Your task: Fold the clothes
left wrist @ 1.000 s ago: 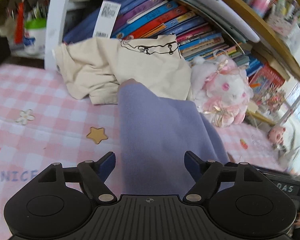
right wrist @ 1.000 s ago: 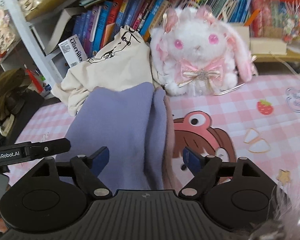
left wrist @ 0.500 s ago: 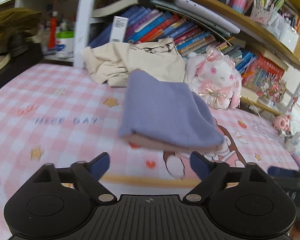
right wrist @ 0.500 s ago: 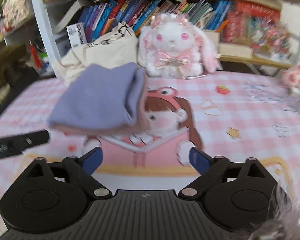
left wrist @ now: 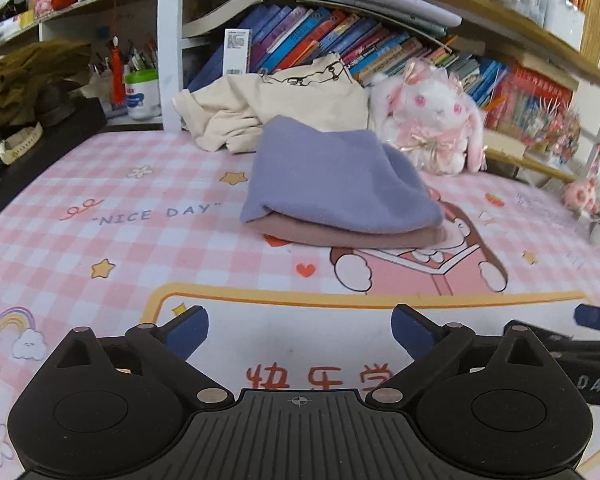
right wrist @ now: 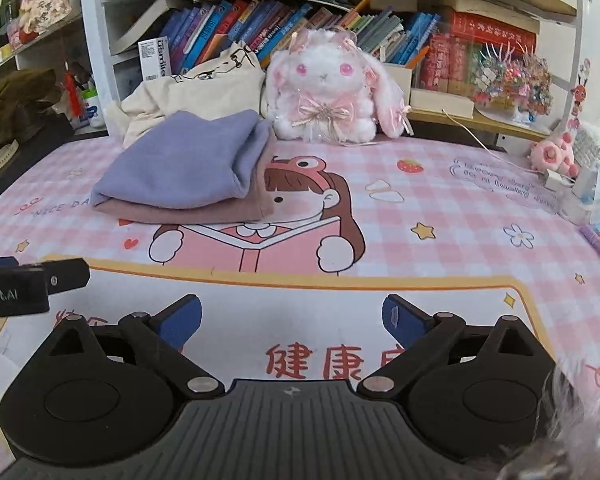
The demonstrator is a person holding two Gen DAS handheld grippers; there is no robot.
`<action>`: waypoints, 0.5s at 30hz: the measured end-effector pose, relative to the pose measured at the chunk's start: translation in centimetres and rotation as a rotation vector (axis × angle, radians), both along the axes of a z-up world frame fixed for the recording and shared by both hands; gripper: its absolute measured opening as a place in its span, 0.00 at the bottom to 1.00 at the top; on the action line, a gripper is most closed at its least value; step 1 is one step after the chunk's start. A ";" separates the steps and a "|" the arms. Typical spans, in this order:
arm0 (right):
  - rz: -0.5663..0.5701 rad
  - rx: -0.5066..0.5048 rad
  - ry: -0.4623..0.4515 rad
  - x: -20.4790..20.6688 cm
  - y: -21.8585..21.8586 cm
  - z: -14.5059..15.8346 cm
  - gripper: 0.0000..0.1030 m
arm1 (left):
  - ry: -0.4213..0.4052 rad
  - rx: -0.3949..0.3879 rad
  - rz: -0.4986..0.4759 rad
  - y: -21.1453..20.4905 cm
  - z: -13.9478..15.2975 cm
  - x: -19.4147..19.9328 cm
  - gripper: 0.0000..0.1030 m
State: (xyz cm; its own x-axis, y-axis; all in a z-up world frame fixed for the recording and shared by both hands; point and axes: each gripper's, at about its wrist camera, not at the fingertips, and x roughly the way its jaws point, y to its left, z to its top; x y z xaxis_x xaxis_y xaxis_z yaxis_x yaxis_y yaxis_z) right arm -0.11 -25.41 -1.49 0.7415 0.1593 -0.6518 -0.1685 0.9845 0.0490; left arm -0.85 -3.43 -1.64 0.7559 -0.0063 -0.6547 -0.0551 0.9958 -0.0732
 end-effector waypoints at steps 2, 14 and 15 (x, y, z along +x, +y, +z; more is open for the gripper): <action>-0.004 0.001 0.005 0.0 -0.2 0.0 0.95 | 0.000 0.013 -0.004 -0.2 0.0 -0.1 0.97; -0.012 0.011 0.030 0.3 -0.3 -0.3 0.95 | -0.027 0.075 0.003 -1.2 0.5 -0.2 0.99; -0.013 0.011 0.029 0.3 -0.3 -0.3 0.95 | -0.025 0.083 0.006 -1.2 0.5 -0.2 0.99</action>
State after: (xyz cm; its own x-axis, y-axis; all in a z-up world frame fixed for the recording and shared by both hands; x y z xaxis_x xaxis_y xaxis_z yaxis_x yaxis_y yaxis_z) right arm 0.20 -25.74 -1.74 0.7246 0.1571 -0.6710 -0.1537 0.9860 0.0648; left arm -1.03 -4.65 -1.18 0.7716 0.0512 -0.6340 -0.0598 0.9982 0.0079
